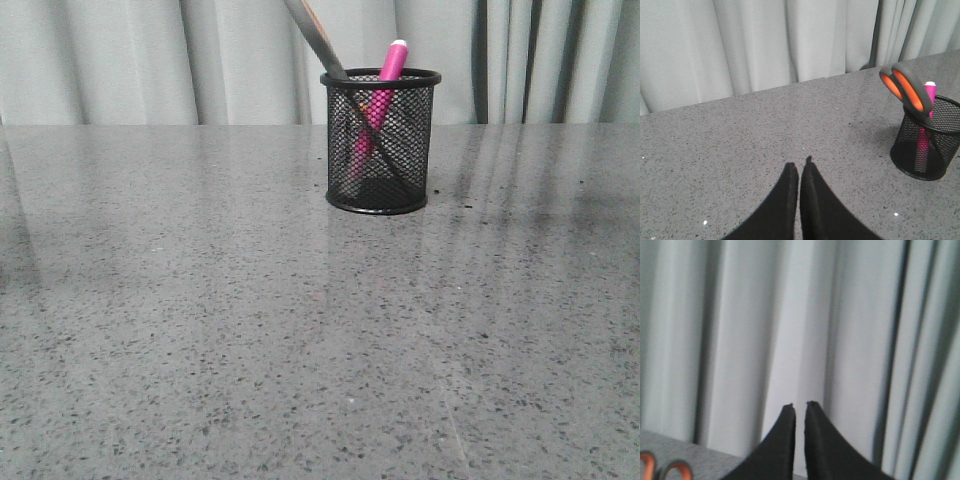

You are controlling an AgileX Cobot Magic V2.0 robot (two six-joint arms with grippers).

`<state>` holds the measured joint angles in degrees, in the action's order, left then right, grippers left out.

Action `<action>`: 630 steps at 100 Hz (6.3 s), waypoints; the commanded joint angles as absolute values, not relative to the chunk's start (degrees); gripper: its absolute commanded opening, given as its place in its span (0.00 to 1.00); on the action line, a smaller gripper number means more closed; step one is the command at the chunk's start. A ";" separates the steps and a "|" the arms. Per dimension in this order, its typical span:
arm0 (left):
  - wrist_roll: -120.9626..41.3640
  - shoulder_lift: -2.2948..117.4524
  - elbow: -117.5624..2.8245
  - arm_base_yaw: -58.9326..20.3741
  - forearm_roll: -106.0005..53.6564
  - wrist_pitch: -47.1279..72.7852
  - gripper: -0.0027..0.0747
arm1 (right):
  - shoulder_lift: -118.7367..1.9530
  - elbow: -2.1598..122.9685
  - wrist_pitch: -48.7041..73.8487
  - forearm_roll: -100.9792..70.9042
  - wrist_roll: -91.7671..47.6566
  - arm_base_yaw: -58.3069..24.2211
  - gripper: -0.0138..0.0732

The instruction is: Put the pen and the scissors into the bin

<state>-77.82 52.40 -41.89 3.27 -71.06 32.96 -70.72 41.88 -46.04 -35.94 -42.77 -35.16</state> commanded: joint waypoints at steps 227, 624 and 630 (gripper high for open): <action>-78.96 1.89 -7.68 3.70 -81.55 5.77 0.01 | -12.72 5.27 -34.98 -48.97 -50.42 -28.87 0.07; -6.88 -2.06 2.65 -1.01 -6.02 0.45 0.01 | 1.78 -1.39 4.78 3.60 2.22 -3.07 0.07; -6.88 -2.06 2.65 -1.01 -6.02 0.45 0.01 | 1.78 -1.39 4.78 3.60 2.10 -3.07 0.07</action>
<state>-7.40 -0.21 0.11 -0.66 -5.42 4.87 0.56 -0.61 9.51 1.45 0.41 -3.57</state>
